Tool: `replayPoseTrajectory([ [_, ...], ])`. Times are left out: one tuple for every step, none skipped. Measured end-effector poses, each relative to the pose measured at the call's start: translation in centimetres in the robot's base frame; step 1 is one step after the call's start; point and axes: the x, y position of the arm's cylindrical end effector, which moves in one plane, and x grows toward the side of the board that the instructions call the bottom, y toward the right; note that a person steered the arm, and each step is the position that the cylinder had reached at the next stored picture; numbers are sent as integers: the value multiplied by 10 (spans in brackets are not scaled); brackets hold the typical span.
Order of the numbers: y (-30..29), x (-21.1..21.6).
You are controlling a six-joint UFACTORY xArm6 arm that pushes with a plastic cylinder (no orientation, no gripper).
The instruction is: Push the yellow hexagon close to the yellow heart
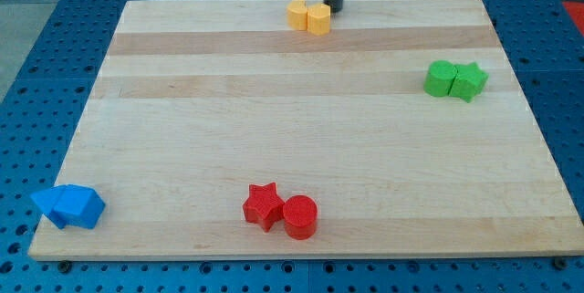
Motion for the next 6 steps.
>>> replayPoseTrajectory([
  [-37, 6],
  [-62, 37],
  [-63, 69],
  [-59, 36],
  [-31, -7],
  [41, -18],
])
